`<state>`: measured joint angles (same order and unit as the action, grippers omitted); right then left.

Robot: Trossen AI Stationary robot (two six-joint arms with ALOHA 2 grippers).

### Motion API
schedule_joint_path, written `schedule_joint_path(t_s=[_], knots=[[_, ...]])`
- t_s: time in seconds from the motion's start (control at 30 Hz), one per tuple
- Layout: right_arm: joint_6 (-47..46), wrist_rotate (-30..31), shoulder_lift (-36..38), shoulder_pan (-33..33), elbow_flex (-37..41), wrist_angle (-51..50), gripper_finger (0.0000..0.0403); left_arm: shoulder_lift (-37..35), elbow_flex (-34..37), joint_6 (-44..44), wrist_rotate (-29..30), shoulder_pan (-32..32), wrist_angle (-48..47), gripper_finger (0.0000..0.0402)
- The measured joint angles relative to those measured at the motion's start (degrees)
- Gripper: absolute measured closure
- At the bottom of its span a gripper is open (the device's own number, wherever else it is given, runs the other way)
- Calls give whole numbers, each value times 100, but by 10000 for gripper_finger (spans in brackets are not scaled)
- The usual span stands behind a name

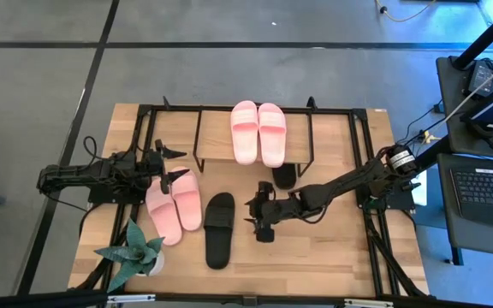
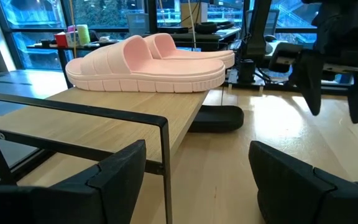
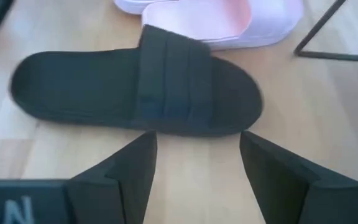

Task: Pick and place slides into the shelf
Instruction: Put the black slide under the shelf

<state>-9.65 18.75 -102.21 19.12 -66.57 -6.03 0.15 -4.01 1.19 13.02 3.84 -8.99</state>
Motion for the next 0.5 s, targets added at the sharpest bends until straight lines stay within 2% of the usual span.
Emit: schedule_joint_path(t_s=[0.1, 0.27, 0.5], knots=[[226, 125, 0, 31, -71, 76, 171, 1, 0, 4, 0, 0, 2, 125], [620, 332, -96, 259, -635, 10, 171, 0, 0, 9, 0, 0, 0, 125], [1183, 1069, -861, 530, -1805, -630, 171, 0, 0, 11, -1, 0, 0, 125]])
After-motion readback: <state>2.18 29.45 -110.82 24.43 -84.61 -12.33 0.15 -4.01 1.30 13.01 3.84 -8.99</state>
